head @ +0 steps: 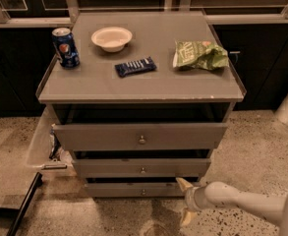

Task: Open bottom drawer

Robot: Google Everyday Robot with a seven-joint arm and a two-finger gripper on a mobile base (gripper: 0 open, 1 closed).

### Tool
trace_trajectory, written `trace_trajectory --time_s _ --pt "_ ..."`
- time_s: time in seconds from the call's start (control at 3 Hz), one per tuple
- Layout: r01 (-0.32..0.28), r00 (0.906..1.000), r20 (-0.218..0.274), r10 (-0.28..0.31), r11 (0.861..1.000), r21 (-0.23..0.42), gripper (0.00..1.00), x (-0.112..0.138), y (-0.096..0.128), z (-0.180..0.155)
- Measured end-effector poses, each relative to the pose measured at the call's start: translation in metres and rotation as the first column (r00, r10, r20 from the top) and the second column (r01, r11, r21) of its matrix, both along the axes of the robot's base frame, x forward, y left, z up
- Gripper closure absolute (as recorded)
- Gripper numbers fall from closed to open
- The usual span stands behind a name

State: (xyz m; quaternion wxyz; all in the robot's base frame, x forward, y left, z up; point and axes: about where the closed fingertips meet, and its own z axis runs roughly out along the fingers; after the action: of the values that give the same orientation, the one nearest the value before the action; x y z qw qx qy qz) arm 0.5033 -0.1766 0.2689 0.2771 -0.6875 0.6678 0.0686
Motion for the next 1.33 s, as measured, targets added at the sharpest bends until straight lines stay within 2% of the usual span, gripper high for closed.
trace_trajectory --time_s 0.33,0.67,1.33 --pt "0.029 0.9994 0.013 -0.031 0.993 0.116 0.0 0.02 -0.02 0.001" --pt "0.028 0.9995 0.01 -0.029 0.993 0.114 0.0 0.018 -0.017 0.0" --pt "0.056 0.9983 -0.02 -0.054 0.992 0.109 0.0 0.023 0.0 -0.052"
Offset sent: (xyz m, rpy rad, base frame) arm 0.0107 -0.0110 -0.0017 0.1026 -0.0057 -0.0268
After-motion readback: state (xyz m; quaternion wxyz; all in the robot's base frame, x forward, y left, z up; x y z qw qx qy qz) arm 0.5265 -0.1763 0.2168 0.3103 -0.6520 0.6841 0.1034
